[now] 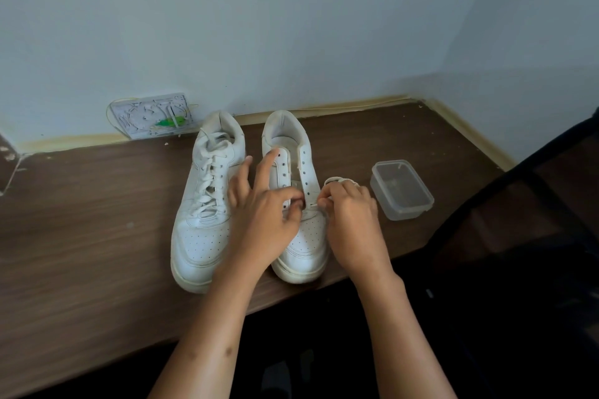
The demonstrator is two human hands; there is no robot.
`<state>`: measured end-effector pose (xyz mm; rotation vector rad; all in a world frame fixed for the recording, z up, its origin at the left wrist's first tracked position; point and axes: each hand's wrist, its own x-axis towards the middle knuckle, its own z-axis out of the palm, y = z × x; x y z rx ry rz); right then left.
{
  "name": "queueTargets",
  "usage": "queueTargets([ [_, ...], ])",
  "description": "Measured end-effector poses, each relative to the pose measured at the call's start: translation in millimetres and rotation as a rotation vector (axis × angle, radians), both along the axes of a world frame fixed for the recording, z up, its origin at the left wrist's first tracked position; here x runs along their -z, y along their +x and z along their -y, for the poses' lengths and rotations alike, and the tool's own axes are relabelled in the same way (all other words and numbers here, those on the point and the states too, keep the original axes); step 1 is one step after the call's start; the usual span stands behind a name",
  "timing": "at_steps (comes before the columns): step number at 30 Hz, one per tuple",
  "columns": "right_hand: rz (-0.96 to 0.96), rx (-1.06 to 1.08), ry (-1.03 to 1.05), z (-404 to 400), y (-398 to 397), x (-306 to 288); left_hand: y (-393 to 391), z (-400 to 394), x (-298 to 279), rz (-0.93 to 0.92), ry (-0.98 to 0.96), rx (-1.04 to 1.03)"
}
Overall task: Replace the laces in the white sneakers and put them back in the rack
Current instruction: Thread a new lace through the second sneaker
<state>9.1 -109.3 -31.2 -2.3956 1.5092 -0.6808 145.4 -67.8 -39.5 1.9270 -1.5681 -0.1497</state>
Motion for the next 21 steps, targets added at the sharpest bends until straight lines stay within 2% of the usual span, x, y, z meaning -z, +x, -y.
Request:
queueTargets([
  [7, -0.039, 0.061, -0.050, -5.8, 7.5, 0.4, 1.4, 0.0, -3.0, -0.017, 0.037, 0.012],
  [15, 0.211, 0.043, -0.063, -13.2, 11.8, -2.8, 0.6, 1.1, -3.8, 0.010, 0.072, 0.014],
  [21, 0.213, 0.050, -0.117, -19.0, 16.8, -5.1, 1.1, 1.4, -0.4, 0.008, 0.060, 0.018],
])
